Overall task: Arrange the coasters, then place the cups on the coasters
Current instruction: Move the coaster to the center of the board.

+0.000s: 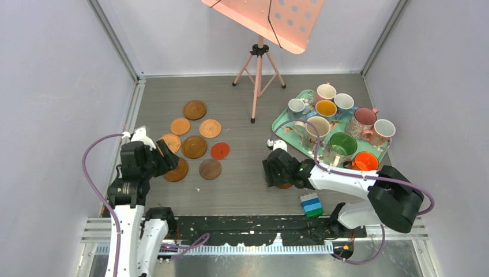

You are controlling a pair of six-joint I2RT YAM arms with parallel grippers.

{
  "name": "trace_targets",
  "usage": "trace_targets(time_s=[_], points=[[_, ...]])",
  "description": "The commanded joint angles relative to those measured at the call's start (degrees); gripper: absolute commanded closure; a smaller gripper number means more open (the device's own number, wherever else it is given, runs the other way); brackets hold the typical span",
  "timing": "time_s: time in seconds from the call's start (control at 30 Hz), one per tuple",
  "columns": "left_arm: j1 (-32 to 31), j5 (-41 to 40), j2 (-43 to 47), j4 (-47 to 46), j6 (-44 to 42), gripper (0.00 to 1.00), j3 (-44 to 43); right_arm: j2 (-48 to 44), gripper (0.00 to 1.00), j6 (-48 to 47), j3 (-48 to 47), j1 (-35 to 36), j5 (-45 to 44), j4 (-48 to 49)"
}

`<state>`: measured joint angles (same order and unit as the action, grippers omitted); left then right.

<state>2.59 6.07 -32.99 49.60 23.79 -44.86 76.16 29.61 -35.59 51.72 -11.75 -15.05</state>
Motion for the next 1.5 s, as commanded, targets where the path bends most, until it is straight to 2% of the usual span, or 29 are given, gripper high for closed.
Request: trace_targets(time_s=[0.0,0.27,0.47,0.6,0.77,1.03,1.47], points=[[-0.21,0.47,0.13,-1.64,0.11,0.40,0.02,0.48,0.39,1.63,1.08,0.09,3.25,4.07],[-0.19,0.13,0.31,-1.69,0.20,0.40,0.04,1.83,0.40,3.08,-0.32,5.03,7.36,6.17],[-0.21,-0.39,0.63,-1.54,0.20,0.41,0.04,9.07,0.40,4.52,-5.91,13.58,8.65,8.17],[-0.21,-0.53,0.58,-1.62,0.29,0.40,0.05,14.76,0.40,5.20,-10.87,16.76,11.95,11.54],[-0.22,-0.90,0.40,-1.31,0.29,0.40,-0.05,21.07,0.40,7.45,-16.17,18.18,18.89,16.80],[-0.18,-2.28,0.57,-0.75,0.36,0.40,-0.31,30.46,0.40,8.82,-24.23,20.95,23.27,19.54],[-0.14,-5.71,2.35,0.86,0.64,0.40,-1.19,42.28,0.43,6.60,-37.16,21.53,22.10,19.57]])
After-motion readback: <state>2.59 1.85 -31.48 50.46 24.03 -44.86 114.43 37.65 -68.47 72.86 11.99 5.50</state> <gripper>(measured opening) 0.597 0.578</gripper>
